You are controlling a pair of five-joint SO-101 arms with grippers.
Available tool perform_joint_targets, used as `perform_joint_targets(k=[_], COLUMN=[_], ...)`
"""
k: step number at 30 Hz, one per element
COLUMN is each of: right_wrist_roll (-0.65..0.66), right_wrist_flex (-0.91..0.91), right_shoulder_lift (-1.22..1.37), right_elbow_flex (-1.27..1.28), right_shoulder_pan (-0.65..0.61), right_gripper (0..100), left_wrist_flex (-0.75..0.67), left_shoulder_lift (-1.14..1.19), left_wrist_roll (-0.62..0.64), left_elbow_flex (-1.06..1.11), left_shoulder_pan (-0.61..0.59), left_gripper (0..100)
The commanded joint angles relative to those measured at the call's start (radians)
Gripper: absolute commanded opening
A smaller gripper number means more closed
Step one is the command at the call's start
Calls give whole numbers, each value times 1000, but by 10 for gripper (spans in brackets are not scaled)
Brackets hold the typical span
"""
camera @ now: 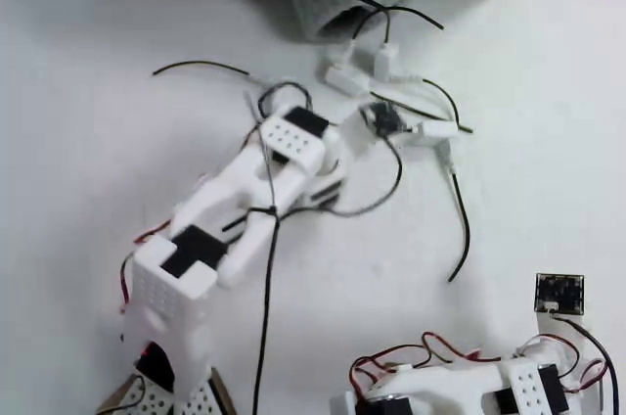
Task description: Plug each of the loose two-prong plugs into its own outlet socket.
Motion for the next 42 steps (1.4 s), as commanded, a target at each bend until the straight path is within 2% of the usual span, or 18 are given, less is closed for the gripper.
perform_joint_targets(k=[1,8,13,16,21,24,28,31,35,39,42], right_wrist_roll=[-11,-5,-5,-5,-5,-5,-5,-5,-5,-6,-12], right_wrist_flex=[53,114,120,120,120,120,120,120,120,120,120], right_shoulder_lift=[18,10,10,10,10,10,10,10,8,8,8], right_elbow_flex=[12,12,12,12,12,12,12,12,12,12,12], right_shoulder_pan=[4,4,18,19,19,19,19,19,19,19,19], right_gripper=[18,18,18,18,18,18,18,18,19,32,104], left_wrist_flex=[38,183,183,130,-23,-44,9,54,193,259,287], left_shoulder_lift=[2,289,608,765,868,858,846,843,842,843,800], left_wrist_roll=[40,38,-68,-121,-138,-140,-140,-141,-311,-239,-239], left_elbow_flex=[-199,-799,-1246,-1413,-1386,-1336,-1338,-1338,-1373,-1525,-1534], left_shoulder_pan=[-31,-58,-94,-119,-189,-196,-193,-186,-147,-117,-84], left_gripper=[24,25,27,27,28,70,186,210,212,212,232])
